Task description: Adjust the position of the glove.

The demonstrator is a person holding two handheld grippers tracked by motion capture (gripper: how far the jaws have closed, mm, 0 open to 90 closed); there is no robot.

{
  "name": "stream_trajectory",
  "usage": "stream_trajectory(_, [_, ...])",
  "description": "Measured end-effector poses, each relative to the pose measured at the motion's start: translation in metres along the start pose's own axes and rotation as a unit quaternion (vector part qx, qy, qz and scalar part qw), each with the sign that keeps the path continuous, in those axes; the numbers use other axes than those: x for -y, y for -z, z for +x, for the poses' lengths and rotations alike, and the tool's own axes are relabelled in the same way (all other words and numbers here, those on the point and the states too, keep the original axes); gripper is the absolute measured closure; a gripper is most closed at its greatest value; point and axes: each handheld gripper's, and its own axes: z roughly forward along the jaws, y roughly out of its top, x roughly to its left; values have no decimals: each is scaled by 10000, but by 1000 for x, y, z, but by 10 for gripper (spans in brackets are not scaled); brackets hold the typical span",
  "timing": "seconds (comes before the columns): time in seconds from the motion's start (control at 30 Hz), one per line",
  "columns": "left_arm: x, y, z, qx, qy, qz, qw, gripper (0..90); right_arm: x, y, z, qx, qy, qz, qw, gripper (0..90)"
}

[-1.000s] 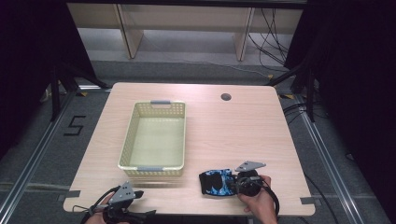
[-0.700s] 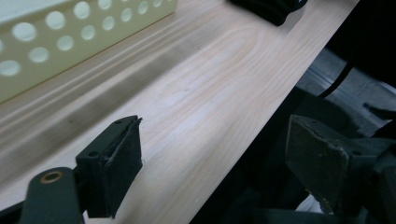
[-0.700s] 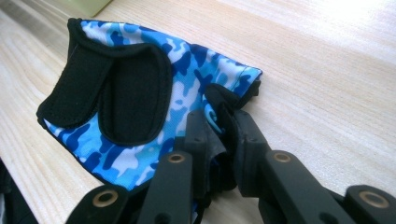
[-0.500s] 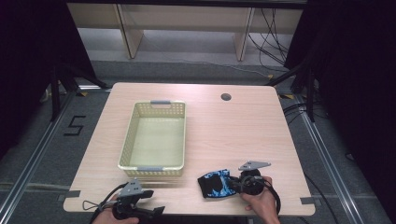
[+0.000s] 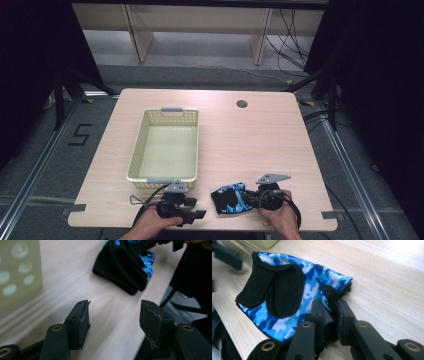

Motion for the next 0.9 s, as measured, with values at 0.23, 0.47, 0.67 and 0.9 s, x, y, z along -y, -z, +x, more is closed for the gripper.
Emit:
stream_trajectory(0.23, [-12, -21, -6, 335, 139, 167, 9992, 438, 2, 1, 2, -52, -95, 54, 9999, 787])
stream_trajectory(0.47, [-17, -28, -3, 445, 255, 217, 9984, 466, 2, 0, 2, -75, 12, 17, 10000, 785])
stream_trajectory(0.67, [-21, -31, 0, 340, 452, 197, 9982, 499, 2, 0, 1, -98, 9, -43, 9999, 783])
stream_trajectory(0.9, [-22, -36, -3, 448, 628, 252, 9967, 559, 3, 0, 0, -119, -45, -68, 9999, 784])
